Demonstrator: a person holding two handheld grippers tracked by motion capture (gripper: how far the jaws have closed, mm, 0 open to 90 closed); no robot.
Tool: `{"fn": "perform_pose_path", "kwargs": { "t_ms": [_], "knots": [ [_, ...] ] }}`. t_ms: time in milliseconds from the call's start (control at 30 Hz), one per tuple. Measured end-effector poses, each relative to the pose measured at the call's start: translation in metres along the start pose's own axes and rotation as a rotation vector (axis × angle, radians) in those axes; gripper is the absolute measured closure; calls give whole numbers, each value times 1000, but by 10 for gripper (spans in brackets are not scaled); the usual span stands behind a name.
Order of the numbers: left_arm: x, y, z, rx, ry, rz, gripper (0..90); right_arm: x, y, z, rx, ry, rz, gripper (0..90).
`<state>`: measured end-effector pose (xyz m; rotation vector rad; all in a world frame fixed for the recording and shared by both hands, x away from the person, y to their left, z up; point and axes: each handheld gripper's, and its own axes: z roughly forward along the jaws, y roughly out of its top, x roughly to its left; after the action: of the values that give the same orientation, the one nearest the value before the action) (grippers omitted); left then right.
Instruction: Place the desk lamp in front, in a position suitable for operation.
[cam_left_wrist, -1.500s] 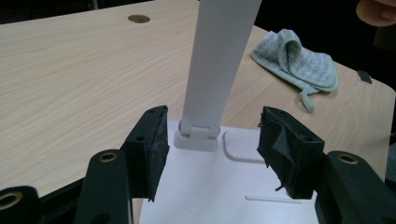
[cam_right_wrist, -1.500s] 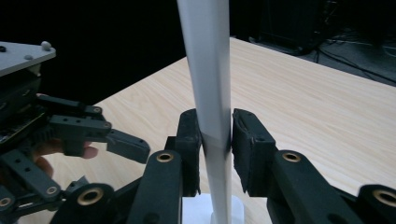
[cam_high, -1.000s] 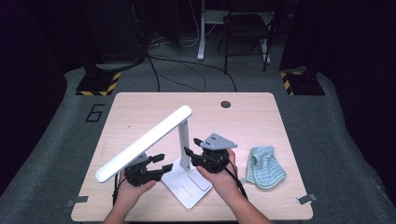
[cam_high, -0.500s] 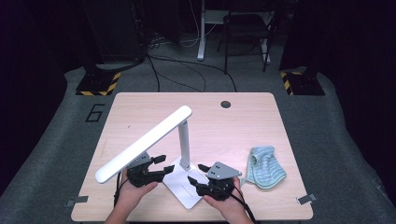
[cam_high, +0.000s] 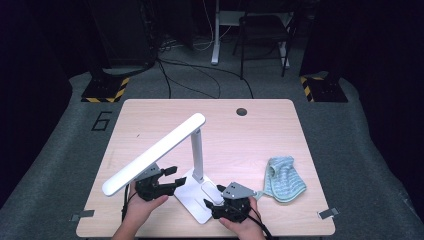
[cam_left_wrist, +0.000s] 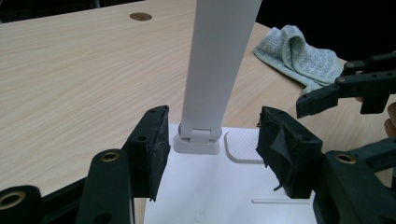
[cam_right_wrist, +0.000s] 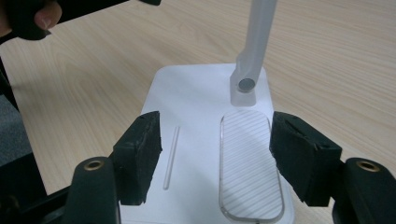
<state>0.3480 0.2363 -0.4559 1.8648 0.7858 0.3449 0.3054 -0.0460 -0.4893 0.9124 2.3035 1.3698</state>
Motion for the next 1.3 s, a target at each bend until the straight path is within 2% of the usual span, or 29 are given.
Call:
{"fn": "perform_pose_path", "kwargs": {
  "t_ms": [100,200,267,367,467,667,767,800,833,900,967,1033,1133,1267,1300],
  "knots": [
    [0,0,-1,-2,3,-3,434,3,-1,2,1,15,-32,338],
    [1,0,-1,7,-8,-3,434,6,-4,5,8,33,-44,352],
    [1,0,-1,4,-4,-1,434,8,-5,7,19,7,-31,354],
    [1,0,0,0,7,1,434,8,-5,8,21,10,-20,349],
    [2,0,-1,7,-7,-3,433,11,-6,10,18,-2,-24,339],
    [3,0,-1,-3,8,-2,431,15,-10,14,38,17,-30,381],
    [4,-1,-1,-4,-4,-13,431,17,-11,16,39,21,-37,380],
    [4,-1,-1,-10,1,-18,431,17,-11,18,35,21,-57,380],
    [5,-2,0,-9,-9,-23,430,19,-12,19,43,20,-56,377],
    [7,-3,1,-8,-9,-25,426,21,-13,23,59,23,-105,365],
    [8,-3,0,-8,-5,-28,421,25,-14,25,76,16,-118,354],
    [9,-3,0,-11,-13,-27,419,27,-15,29,79,10,-151,338],
    [9,-2,-1,-15,-3,-18,411,32,-17,31,94,0,-162,318],
    [6,-2,-1,-13,-13,-26,407,35,-19,31,107,-17,-190,289],
    [5,-1,-2,-14,-3,-23,408,35,-20,32,110,-17,-189,282]
  ]
}}
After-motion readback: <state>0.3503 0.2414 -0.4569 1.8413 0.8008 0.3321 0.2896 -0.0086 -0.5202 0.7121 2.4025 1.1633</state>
